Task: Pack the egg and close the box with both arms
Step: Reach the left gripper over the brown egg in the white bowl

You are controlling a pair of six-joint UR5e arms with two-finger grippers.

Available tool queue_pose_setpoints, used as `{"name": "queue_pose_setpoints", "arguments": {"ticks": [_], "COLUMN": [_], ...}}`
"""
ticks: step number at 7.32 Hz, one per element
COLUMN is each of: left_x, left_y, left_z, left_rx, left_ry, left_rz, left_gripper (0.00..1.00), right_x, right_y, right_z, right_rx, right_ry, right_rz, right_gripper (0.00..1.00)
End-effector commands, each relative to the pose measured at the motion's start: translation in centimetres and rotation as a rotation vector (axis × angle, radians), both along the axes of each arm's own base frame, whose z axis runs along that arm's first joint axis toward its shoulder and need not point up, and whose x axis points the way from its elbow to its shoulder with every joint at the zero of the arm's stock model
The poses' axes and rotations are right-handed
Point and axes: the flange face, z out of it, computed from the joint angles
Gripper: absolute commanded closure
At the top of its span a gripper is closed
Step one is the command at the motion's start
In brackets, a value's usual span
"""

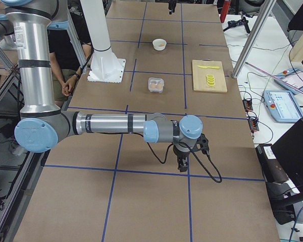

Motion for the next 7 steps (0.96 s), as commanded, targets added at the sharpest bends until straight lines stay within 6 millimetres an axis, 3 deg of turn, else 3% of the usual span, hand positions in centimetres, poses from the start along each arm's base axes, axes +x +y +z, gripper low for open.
{"name": "queue_pose_setpoints", "arguments": {"ticks": [1, 2, 3, 4, 5, 7], "left_x": [9.7, 12.9, 15.1, 18.6, 20.8, 20.9], "left_y": [4.5, 6.5, 6.6, 7.8, 8.5, 8.2], "left_z": [-7.2, -9.9, -12.4, -13.4, -13.0, -11.9], "left_rx": [-0.251, -0.376, -0.488, -0.573, -0.562, -0.557], "left_ry": [0.097, 0.112, 0.135, 0.127, 0.11, 0.094], "left_rz": [-0.095, -0.127, -0.15, -0.204, -0.271, -0.309], "left_gripper": [0.0, 0.0, 0.0, 0.01, 0.01, 0.11], "right_x": [-0.2, -0.2, -0.2, -0.3, -0.3, -0.4], "right_y": [0.0, -0.2, -0.1, -0.1, -0.1, 0.5], "right_z": [0.3, 0.1, 0.2, 0.3, 0.4, 1.0], "right_rx": [-0.002, 0.001, -0.002, -0.004, -0.004, 0.027], "right_ry": [0.002, 0.002, 0.0, 0.0, 0.0, -0.003], "right_rz": [-0.006, -0.005, -0.006, -0.006, -0.007, -0.01], "right_gripper": [0.0, 0.0, 0.0, 0.0, 0.0, 0.0]}}
